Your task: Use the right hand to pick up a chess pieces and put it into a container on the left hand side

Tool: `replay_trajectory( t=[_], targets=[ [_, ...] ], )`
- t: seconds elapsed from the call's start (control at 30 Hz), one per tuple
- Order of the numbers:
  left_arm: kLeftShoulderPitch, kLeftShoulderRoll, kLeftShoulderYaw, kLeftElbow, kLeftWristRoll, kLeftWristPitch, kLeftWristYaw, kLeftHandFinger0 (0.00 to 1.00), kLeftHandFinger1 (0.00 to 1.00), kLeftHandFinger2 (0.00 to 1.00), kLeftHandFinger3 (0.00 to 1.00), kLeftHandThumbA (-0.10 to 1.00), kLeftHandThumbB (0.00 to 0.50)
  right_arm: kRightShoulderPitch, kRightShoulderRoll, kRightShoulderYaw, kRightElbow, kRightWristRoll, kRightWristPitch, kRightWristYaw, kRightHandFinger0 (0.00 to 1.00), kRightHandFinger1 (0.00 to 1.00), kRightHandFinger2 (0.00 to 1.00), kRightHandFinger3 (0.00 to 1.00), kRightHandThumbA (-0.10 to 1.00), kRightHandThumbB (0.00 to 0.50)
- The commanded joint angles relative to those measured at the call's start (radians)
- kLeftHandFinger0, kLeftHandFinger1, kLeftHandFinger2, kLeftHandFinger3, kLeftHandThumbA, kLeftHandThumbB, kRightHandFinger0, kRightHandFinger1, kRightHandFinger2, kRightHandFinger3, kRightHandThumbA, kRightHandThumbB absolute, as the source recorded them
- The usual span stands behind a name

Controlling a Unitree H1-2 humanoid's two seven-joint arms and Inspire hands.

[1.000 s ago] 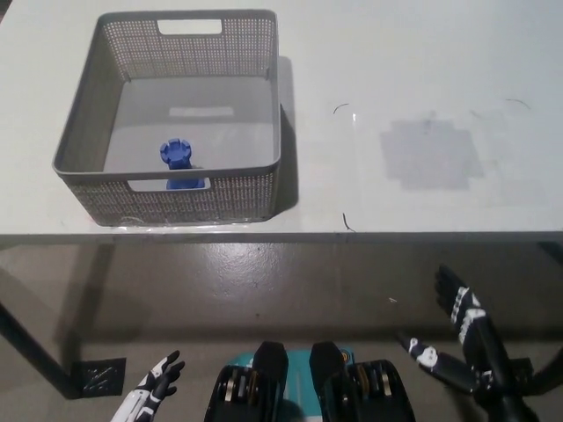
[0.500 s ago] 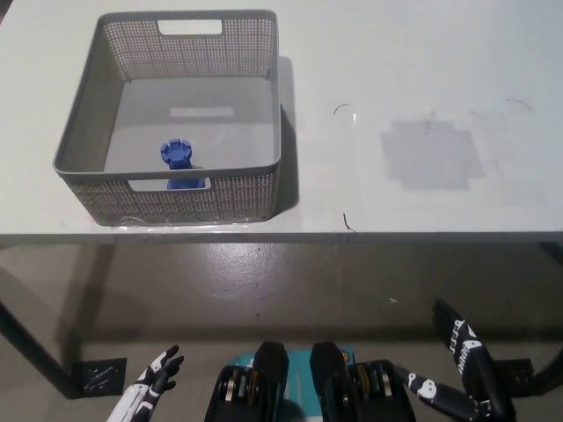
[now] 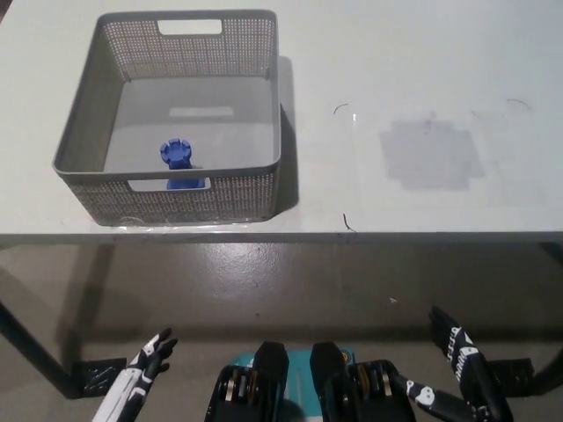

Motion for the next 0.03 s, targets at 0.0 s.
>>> replay_trajectory(
  t=[0.0],
  targets=[
    [-0.004,0.004,0.009,-0.020,-0.002,-0.023,0.021,1.00,1.00,1.00,1.00,1.00,0.322,-0.020,0.003,-0.012,-0.023,0.007,-0.036,0.003,1.00,1.00,1.00,1.00,0.90,0.112]
  ],
)
